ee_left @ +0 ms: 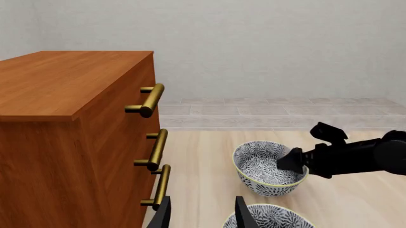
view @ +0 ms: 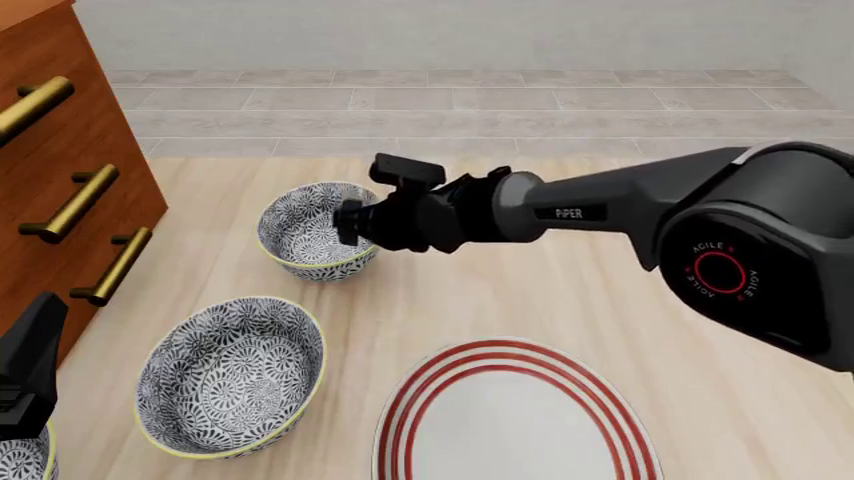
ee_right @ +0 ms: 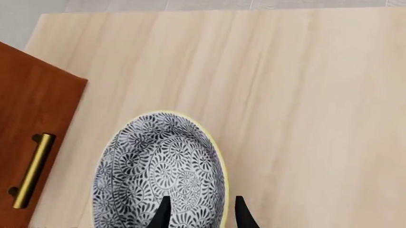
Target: Pick up the bowl and put it in the front on the plate.
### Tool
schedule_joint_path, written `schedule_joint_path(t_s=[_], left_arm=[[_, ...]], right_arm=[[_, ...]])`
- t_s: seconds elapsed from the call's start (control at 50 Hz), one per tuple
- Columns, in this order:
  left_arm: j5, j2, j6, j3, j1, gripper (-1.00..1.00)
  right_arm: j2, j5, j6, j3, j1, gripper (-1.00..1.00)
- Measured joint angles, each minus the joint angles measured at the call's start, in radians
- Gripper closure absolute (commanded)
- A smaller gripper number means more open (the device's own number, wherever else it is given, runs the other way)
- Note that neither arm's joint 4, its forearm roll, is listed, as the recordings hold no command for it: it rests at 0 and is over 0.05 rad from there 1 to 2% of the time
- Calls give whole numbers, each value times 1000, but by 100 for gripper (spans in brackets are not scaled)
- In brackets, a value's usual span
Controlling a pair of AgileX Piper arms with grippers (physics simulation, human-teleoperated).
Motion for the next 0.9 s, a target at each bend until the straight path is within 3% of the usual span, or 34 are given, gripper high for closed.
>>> schedule_joint_path(t_s=[0.3, 0.32, 0.9], left_arm=[[0, 0, 0, 0, 0, -100], [0, 0, 0, 0, 0, -100], [0, 0, 0, 0, 0, -100]], right_arm=[[14, -7, 7, 0, 8, -100], [14, -7, 7, 0, 8, 100], [-7, 5, -4, -11, -1, 100]])
